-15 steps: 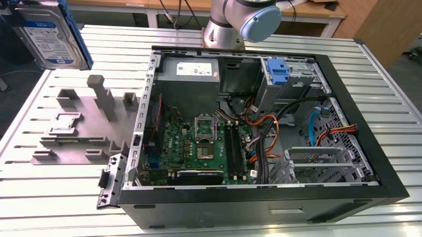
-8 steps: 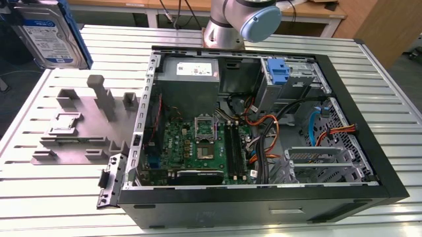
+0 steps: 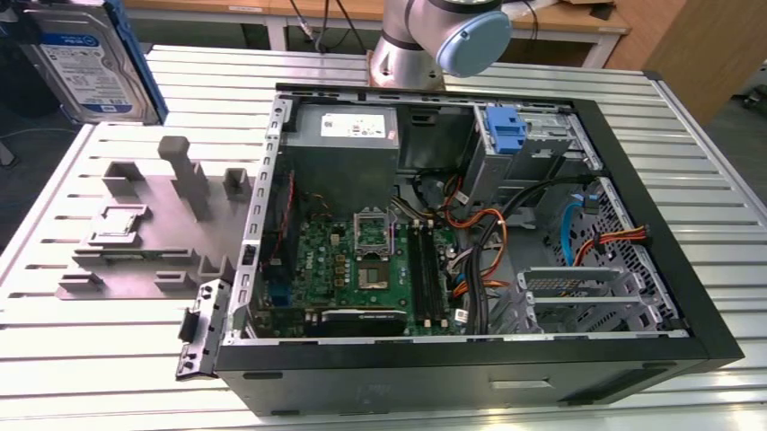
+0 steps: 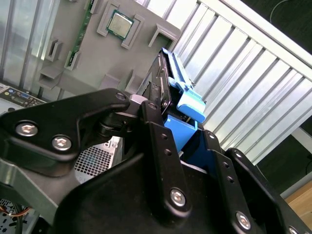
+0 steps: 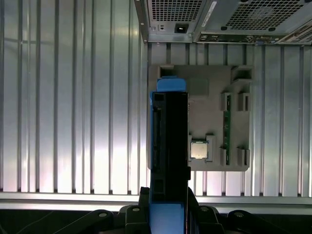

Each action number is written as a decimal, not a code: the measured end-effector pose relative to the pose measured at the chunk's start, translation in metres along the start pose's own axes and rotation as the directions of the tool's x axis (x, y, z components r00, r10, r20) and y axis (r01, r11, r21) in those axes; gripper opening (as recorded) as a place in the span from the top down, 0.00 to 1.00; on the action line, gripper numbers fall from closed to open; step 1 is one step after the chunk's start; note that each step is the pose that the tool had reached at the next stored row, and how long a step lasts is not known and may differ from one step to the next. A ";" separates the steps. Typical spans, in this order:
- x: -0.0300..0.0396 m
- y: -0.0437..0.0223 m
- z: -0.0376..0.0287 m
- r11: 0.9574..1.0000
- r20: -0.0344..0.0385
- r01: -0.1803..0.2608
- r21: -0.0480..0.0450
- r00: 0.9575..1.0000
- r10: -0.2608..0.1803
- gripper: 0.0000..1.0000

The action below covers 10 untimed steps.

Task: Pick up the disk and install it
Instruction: 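Pick up the disk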

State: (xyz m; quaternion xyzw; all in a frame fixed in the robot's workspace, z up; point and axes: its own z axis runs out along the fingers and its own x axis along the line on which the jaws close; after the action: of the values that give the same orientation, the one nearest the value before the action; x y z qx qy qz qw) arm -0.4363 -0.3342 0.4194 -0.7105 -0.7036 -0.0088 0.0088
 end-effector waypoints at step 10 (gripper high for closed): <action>0.0001 0.0000 -0.0034 1.000 0.000 0.000 0.000 1.000 0.000 0.63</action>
State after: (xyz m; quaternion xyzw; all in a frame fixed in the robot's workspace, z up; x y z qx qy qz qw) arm -0.4363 -0.3342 0.4228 -0.7105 -0.7036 -0.0087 0.0088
